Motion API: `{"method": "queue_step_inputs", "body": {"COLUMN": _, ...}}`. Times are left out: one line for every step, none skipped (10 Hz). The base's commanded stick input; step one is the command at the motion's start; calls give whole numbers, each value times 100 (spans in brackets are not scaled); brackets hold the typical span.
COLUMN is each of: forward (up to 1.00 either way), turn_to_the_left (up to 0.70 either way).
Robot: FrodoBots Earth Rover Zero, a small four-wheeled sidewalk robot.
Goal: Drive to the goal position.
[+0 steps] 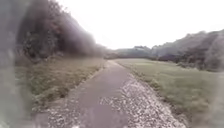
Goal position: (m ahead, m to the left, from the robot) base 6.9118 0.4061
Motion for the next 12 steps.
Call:
{"method": "queue_step_inputs", "body": {"forward": 85, "turn_to_the_left": 0}}
{"method": "queue_step_inputs", "body": {"forward": 85, "turn_to_the_left": 0}}
{"method": "queue_step_inputs", "body": {"forward": 85, "turn_to_the_left": 0}}
{"method": "queue_step_inputs", "body": {"forward": 85, "turn_to_the_left": 0}}
{"method": "queue_step_inputs", "body": {"forward": 94, "turn_to_the_left": 0}}
{"method": "queue_step_inputs", "body": {"forward": 100, "turn_to_the_left": 0}}
{"method": "queue_step_inputs", "body": {"forward": 100, "turn_to_the_left": 0}}
{"method": "queue_step_inputs", "body": {"forward": 100, "turn_to_the_left": 0}}
{"method": "queue_step_inputs", "body": {"forward": 100, "turn_to_the_left": 0}}
{"method": "queue_step_inputs", "body": {"forward": 100, "turn_to_the_left": 0}}
{"method": "queue_step_inputs", "body": {"forward": 100, "turn_to_the_left": 0}}
{"method": "queue_step_inputs", "body": {"forward": 100, "turn_to_the_left": 0}}
